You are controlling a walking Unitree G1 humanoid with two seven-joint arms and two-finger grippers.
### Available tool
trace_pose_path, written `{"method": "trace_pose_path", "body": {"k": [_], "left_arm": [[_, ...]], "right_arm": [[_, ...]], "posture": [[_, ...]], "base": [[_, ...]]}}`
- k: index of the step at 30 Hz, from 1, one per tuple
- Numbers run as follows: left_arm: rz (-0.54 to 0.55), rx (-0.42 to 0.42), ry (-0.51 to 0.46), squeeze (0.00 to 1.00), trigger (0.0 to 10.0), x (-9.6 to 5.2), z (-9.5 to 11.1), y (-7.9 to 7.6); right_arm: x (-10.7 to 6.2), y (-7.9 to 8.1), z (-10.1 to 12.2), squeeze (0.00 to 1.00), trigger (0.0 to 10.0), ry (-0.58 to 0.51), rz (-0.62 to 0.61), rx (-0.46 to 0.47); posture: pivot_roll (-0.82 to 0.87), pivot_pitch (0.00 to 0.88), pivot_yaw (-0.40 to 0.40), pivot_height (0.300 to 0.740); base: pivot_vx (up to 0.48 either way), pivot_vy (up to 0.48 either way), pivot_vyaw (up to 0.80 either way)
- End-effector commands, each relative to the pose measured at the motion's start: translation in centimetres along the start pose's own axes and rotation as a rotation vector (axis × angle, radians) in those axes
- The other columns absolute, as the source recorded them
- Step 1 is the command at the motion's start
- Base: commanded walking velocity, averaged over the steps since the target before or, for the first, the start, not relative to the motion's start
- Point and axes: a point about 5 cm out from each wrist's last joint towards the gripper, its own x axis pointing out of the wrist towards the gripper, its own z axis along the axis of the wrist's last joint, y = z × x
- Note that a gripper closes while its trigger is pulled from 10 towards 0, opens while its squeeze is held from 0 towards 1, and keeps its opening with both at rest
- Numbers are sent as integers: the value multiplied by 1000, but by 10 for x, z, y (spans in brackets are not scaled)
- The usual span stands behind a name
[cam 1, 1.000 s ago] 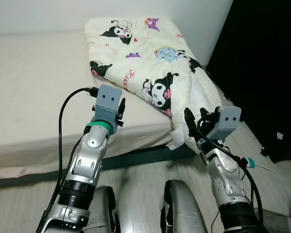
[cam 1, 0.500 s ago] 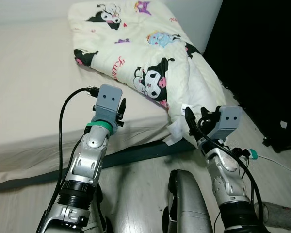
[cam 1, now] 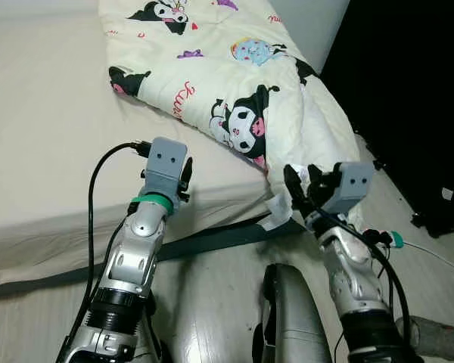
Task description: Clean up the room
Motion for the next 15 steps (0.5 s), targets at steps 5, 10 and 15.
{"method": "trace_pose_path", "body": {"k": [5,10,15], "left_arm": [[64,36,15,0,10000,-6,-2,20],[110,54,16,0,10000,-10,0,36],[135,56,16,0,10000,-12,1,41]], "right_arm": [[20,-15,18,0,10000,-40,-13,73],[40,-37,30,0,10000,-33,-101,164],[51,-58,43,0,10000,-34,-168,262]], "posture": [[16,37,1,490],[50,58,-8,490],[62,74,-19,490]], "base": [[0,0,0],[0,0,0],[0,0,0]]}}
